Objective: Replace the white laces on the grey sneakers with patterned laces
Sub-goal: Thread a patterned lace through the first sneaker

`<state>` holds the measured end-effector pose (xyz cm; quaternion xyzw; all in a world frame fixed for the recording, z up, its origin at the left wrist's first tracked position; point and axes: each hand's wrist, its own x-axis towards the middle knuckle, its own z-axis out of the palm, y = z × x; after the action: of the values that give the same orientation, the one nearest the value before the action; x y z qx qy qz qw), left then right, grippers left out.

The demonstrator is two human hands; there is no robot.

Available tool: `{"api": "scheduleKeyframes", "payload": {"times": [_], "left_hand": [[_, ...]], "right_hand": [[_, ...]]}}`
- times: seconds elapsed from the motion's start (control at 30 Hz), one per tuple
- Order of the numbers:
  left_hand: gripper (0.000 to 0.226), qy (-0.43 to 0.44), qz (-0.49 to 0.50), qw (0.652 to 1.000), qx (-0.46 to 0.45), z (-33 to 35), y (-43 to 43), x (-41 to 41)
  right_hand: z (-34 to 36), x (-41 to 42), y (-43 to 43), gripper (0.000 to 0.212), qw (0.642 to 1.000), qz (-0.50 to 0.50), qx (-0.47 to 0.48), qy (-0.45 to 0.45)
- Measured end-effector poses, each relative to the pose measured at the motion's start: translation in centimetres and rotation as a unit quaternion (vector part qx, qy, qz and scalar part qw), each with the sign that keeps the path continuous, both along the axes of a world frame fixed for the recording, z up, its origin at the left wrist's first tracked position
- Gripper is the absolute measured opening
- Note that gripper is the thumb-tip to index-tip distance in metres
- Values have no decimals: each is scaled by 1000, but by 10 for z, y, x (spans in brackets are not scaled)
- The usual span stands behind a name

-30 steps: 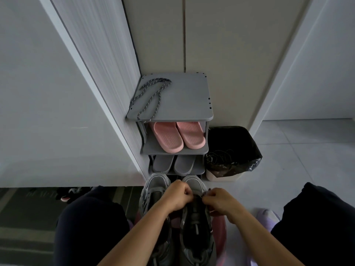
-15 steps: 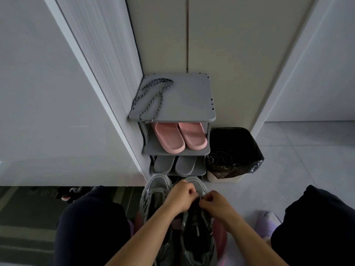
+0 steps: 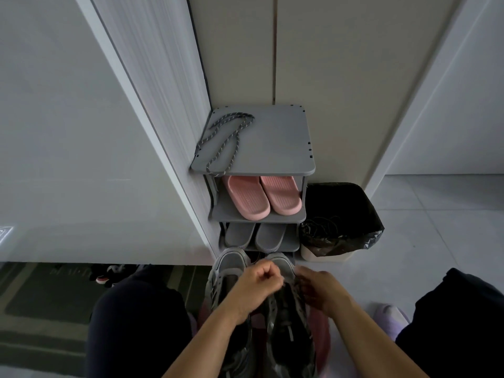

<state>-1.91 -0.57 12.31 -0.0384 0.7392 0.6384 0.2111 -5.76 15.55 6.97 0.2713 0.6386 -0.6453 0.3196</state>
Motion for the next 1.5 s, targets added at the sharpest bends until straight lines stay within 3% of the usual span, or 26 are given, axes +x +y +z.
{"api": "scheduleKeyframes", "payload": {"times": [0.1,0.17,0.23,0.4,0.5,0.6,0.7,0.8,0.9,1.0,1.07,1.2,1.3,1.4,1.43,1.5], "left_hand": [[17,-38,62,997,17,-8,9,7],[5,-71,198,967,140,-8,10,1],[10,-53,291,929,221,2,3,-12],[12,104,295,937,156,36,-19,-50],[20,125,275,944,130,48,-21,-54],[30,25,309,942,129,42,-21,-42],[14,-74,283,942,165,33,-18,-24],[18,-21,119,989,90,32,-9,-11],[18,63,33,996,-58,41,-3,-19],[9,166,-14,969,-183,42,-8,-31],[7,184,-55,947,-258,35,-11,-32],[51,94,-209,840,-491,12,6,-17],[45,84,-205,825,-520,1,18,-13],[38,59,-196,821,-533,1,13,-18],[34,57,-188,829,-524,3,11,-20],[23,44,-141,885,-442,6,8,-20]], "right_hand": [[-7,-19,-8,22,998,-57,9,-12],[-7,-30,-15,27,997,-70,25,6],[-2,-41,-18,31,996,-69,28,42],[41,-57,-22,9,981,-2,-45,189],[68,-51,-21,8,967,63,-75,233],[82,-31,-11,10,959,125,-46,251],[79,-6,-3,11,967,103,-64,222],[65,10,-2,14,979,-2,-75,192],[61,12,-5,18,977,-47,-77,196],[59,8,-11,18,974,5,-24,227],[53,8,-13,14,969,58,25,237],[40,16,-12,13,973,52,16,224],[33,24,-12,16,971,35,-6,237],[23,33,-13,31,967,88,2,238],[20,36,-12,36,963,110,18,244],[12,41,-11,46,949,144,75,270]]}}
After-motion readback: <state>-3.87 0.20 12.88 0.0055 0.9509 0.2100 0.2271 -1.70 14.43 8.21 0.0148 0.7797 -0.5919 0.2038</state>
